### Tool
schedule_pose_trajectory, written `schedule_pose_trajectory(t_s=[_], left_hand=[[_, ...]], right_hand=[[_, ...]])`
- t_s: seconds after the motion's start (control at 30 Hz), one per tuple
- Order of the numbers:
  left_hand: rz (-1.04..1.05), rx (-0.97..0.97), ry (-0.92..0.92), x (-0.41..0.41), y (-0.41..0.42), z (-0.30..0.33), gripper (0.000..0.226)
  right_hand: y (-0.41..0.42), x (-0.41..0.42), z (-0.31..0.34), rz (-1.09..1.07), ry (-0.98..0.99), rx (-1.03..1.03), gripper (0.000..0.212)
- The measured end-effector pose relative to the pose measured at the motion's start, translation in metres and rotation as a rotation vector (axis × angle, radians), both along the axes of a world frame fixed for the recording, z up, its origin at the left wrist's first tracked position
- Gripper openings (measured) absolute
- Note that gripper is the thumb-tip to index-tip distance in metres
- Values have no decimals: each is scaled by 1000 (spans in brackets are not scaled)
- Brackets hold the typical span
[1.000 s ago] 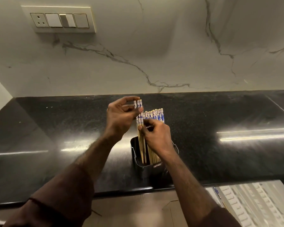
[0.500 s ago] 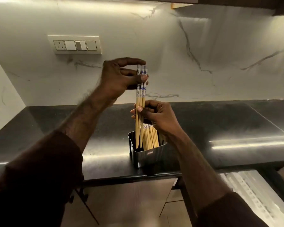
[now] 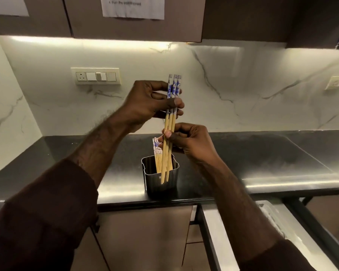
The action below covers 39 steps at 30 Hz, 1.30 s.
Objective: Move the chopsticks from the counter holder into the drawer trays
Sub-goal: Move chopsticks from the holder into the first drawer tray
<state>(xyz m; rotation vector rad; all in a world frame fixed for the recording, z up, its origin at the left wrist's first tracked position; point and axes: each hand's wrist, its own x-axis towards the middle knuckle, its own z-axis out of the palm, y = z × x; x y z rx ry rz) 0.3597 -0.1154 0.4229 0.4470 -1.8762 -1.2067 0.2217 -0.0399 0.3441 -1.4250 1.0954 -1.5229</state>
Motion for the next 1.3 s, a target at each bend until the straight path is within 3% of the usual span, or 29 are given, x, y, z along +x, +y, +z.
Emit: schedule_pose_trajectory(t_s=[0.13,0.67,1.03,1.3], left_hand=[[41,-15,3,-27,45,-1,17],[-87,174,120,-218,193,-27,13],[-185,363,46,-297,155,-91,17],[-112,568,-58,-334,97,-167,21]], right_hand=[[46,-30,4,22,20,12,14],[225,-218,-26,-60,70,178,14],[213,-282,-79,-166,21,357,9],[166,-315,-130,-231,11,602,7]])
